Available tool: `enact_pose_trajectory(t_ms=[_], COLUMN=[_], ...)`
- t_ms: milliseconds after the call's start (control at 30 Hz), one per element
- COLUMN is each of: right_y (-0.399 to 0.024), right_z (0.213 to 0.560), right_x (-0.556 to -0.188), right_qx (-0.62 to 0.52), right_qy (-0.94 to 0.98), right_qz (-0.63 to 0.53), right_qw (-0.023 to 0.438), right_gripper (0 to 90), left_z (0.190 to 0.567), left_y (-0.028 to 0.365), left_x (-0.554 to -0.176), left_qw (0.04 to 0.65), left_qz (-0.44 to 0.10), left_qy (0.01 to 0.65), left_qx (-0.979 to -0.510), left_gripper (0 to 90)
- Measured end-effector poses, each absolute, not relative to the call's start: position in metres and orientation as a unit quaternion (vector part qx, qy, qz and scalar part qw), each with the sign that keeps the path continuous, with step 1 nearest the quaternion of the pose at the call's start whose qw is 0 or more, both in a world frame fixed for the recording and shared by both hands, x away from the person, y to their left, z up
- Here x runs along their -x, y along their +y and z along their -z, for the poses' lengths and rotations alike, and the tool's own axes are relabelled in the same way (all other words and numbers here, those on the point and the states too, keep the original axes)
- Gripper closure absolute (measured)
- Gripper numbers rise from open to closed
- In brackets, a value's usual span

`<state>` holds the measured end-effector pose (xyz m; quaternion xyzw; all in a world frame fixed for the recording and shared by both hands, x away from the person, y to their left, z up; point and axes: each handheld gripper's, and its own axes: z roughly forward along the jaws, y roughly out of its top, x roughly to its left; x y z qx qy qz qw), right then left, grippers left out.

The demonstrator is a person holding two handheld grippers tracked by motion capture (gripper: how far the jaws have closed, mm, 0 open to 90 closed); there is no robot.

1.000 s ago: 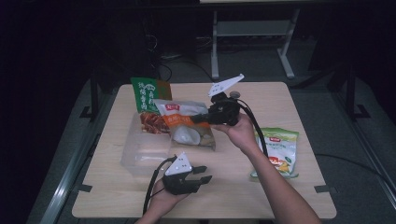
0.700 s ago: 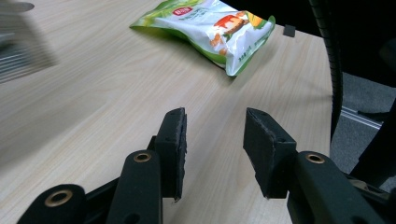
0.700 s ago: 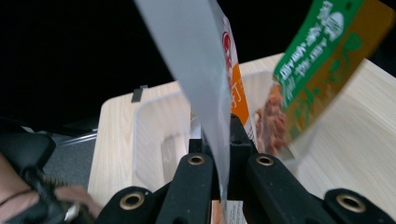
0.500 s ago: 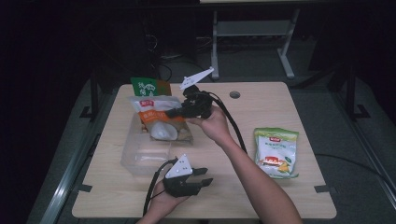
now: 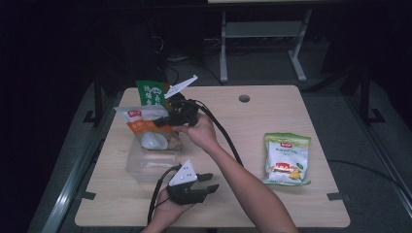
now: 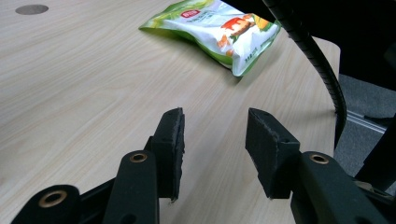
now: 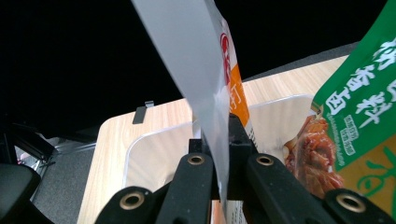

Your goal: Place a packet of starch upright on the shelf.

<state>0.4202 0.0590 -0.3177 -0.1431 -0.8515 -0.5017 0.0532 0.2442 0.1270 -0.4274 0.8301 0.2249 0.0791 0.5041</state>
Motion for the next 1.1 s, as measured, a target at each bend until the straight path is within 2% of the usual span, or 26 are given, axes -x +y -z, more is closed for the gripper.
enact_pose_trajectory(t_ms=[700,833,1000,1100], right_y=[0.088,0.082,0.076,0.07], right_z=[0.355,0.357,0.355,0.354], right_x=[-0.427,-0.428,-0.426,-0.426], right_qx=[0.162,0.162,0.162,0.16], right_qy=[-0.844,-0.848,-0.855,-0.857], right_qz=[0.503,0.498,0.486,0.485], right_qw=[0.094,0.083,0.073,0.066], right_gripper=[89.7,88.9,83.8,85.4], left_z=[0.425,0.425,0.426,0.426], left_y=[0.135,0.134,0.132,0.132], left_x=[-0.243,-0.243,-0.242,-0.242], left_qw=[0.507,0.506,0.506,0.505], left_qz=[-0.081,-0.081,-0.08,-0.08], left_qy=[0.228,0.227,0.228,0.227], left_qx=[-0.827,-0.828,-0.828,-0.829], left_gripper=[55.9,55.9,55.4,55.2])
